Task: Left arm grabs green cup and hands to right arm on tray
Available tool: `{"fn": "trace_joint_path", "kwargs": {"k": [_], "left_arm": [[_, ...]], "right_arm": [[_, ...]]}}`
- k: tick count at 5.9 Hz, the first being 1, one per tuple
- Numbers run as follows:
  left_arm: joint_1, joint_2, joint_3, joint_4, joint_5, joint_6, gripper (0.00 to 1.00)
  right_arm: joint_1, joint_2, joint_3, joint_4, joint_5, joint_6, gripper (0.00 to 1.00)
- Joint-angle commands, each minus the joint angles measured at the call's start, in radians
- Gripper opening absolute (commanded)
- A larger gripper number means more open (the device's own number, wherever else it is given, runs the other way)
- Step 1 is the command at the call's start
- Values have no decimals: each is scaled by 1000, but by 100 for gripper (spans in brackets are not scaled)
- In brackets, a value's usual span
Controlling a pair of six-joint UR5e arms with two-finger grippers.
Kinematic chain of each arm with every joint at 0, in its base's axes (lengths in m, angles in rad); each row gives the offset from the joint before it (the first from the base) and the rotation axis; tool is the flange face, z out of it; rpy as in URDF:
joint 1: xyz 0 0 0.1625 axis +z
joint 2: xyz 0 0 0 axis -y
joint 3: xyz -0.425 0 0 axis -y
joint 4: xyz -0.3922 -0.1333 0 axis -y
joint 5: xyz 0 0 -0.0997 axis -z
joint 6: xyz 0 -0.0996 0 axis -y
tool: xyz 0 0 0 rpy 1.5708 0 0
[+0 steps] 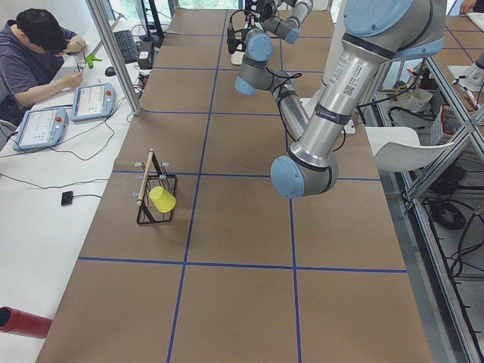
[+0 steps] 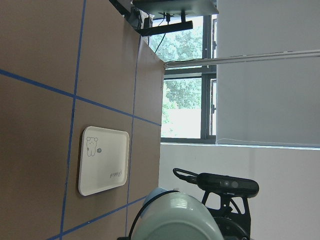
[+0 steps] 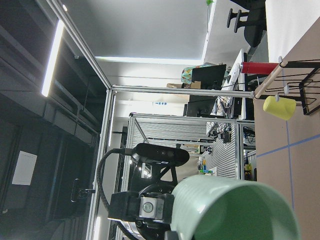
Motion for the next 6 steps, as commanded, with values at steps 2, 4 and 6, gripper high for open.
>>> {"fn": "trace_joint_path", "kwargs": {"k": [2,4,6], "left_arm": [[-12,8,11,11,-5,149,100],[-36,8,32,48,-5,205,100],[-41,10,32,48,-5,202,100]], "right_arm": [[12,-5,15,-5,3,8,0],[39,-22,14,-67,3,8,0],[75,-42,11,-257,3,-2,0]]}}
